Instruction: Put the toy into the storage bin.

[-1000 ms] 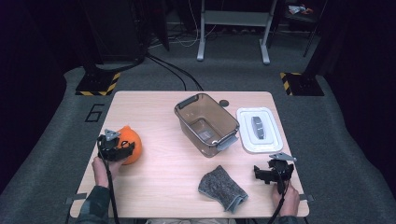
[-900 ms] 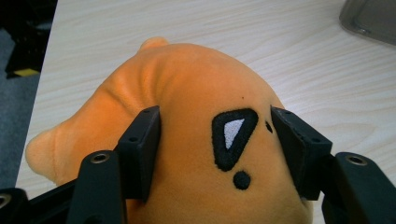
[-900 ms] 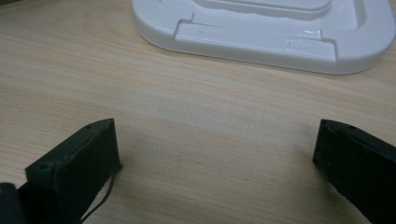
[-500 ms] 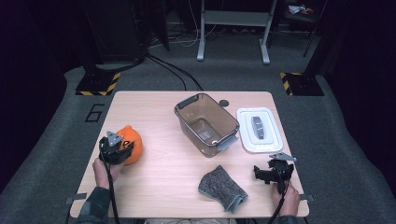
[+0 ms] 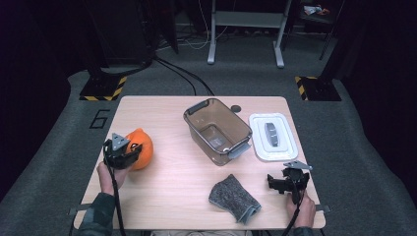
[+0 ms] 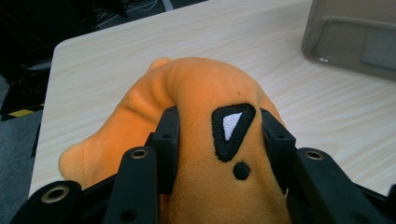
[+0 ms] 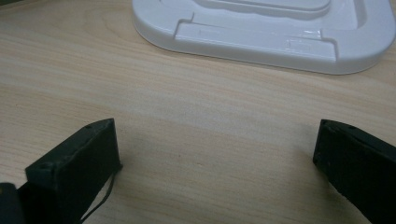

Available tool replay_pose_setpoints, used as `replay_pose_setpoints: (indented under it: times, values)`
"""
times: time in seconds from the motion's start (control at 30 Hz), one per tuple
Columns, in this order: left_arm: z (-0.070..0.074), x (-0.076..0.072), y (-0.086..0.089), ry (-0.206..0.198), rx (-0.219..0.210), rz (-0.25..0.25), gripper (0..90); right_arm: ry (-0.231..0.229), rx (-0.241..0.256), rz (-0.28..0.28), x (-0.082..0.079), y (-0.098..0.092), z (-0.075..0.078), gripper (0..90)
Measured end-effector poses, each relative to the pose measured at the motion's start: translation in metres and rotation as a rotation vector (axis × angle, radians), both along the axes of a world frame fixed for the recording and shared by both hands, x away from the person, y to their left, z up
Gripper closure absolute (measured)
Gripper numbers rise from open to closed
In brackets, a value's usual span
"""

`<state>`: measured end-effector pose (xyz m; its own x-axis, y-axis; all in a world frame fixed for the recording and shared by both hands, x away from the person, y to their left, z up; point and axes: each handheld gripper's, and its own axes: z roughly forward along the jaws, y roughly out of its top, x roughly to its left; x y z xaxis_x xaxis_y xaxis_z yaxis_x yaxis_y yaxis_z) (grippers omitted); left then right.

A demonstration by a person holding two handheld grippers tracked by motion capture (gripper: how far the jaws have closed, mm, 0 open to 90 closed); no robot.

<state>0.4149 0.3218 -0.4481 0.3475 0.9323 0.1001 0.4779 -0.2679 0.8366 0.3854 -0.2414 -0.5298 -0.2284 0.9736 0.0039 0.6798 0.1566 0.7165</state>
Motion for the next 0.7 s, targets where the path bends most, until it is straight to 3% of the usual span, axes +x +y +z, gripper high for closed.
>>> replay_pose_setpoints:
  times: [0.3,0.7]
  values:
    - [0.016,0.003,-0.009,-0.031,-0.007,-0.037,58.9,0.0,0.001,0.0,0.0,0.0,0.0,0.0]
    - [0.043,0.008,-0.021,-0.054,0.017,-0.08,58.9,-0.002,0.005,0.005,0.001,0.0,0.0,0.0]
